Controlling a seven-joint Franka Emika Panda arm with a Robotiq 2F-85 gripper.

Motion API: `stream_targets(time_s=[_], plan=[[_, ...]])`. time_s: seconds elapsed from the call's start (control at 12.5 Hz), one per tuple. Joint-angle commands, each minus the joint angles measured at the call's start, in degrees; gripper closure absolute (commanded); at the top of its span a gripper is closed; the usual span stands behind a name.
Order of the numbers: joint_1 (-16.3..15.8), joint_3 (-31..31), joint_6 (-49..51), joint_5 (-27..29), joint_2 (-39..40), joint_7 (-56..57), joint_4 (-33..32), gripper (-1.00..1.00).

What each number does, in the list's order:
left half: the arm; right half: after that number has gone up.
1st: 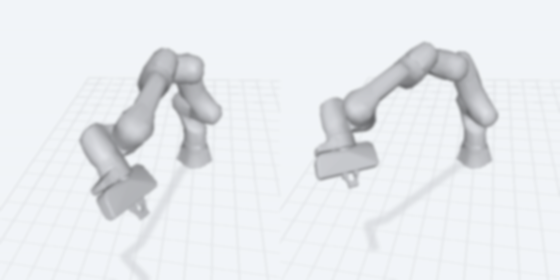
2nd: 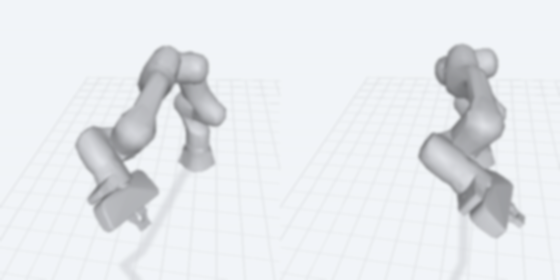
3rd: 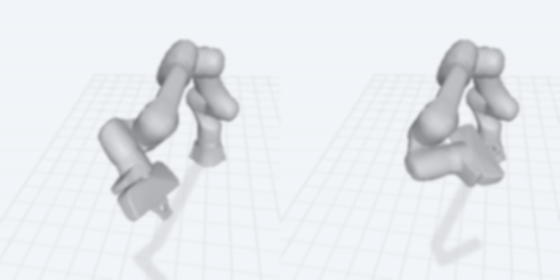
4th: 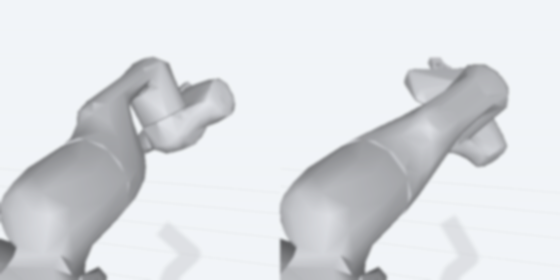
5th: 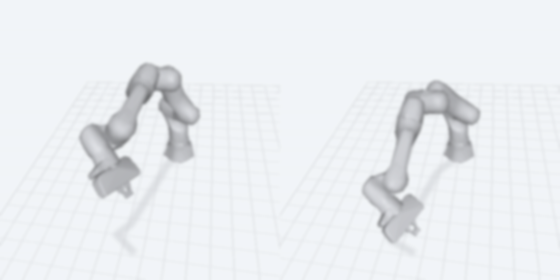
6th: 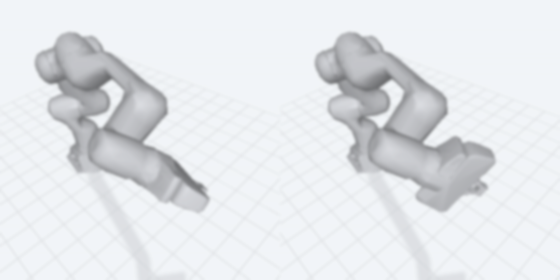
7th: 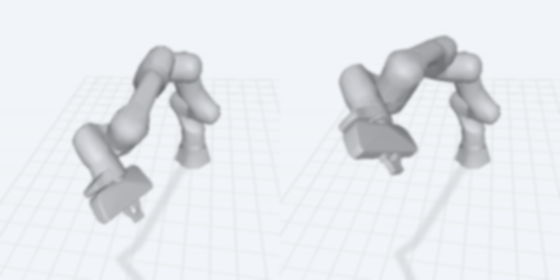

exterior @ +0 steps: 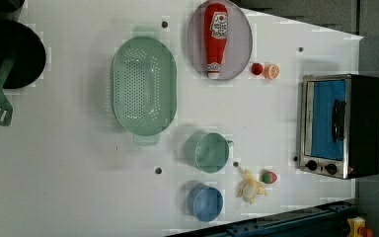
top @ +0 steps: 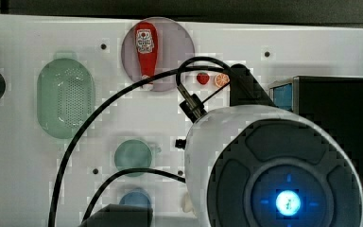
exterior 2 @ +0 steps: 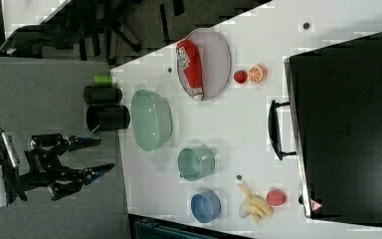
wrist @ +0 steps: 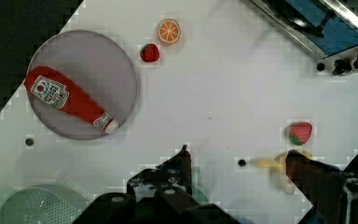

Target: Flap open oven.

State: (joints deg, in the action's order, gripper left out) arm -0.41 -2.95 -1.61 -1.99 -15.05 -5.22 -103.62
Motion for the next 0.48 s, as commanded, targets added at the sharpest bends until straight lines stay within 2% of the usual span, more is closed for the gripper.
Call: stream_targets(time_s=[0.08, 0.24, 0.32, 0.48], plan=[[0.3, 0.2, 0.3, 0.0, 3.0, -1.9, -0.4, 0.09], [0.3, 0.1, 0.4, 0.0, 3.0, -1.9, -0.6, 0.56], [0.3, 0.0, 0.4, 0.0, 3.0, -1.9, -0.9, 0.65], [0.4, -0.8, 0.3, -0.6, 3.0, -1.4, -2.3, 0.65]])
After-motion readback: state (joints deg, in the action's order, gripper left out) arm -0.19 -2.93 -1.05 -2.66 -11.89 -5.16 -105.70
